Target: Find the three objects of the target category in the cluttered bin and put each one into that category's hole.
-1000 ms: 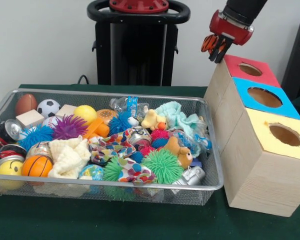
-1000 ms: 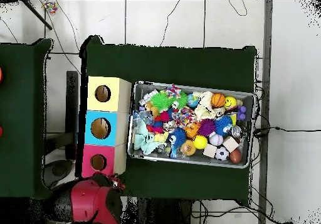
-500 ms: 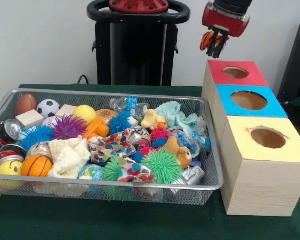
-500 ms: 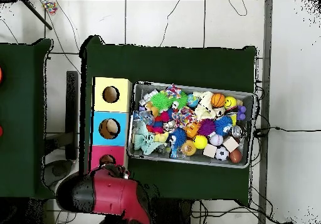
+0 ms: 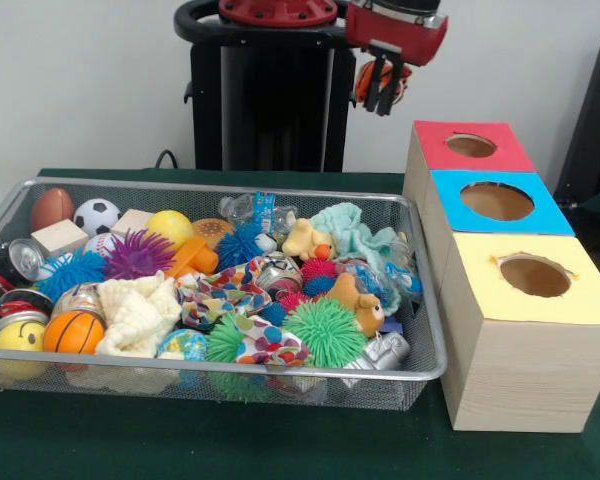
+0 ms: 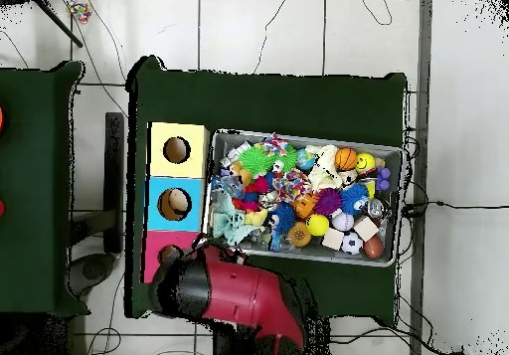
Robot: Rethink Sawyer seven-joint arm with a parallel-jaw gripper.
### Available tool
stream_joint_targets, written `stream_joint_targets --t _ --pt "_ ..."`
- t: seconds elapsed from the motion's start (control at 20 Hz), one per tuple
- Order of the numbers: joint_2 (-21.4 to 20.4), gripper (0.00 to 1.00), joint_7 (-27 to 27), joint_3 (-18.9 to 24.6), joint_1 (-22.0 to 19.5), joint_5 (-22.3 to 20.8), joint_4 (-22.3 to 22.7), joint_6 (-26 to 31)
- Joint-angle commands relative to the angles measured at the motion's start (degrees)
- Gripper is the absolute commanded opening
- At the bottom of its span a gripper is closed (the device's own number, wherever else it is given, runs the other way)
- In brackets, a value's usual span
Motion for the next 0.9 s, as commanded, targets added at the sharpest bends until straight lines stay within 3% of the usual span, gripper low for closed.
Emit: stream_joint_targets --t 0.05,0.3,0.55,0.9 --pt "0.7 0.00 -6.0 7.4 -5.1 -6.3 -2.1 -0.3" --pt "3.0 0.00 0.0 7.0 -4.1 -7.7 -3.3 -0.4" --pt "6.2 0.00 7.4 5.4 1.1 -6.4 -4.9 -0.9" --pt "4.2 0.00 13.4 5.1 8.0 -0.9 -4.6 4.5"
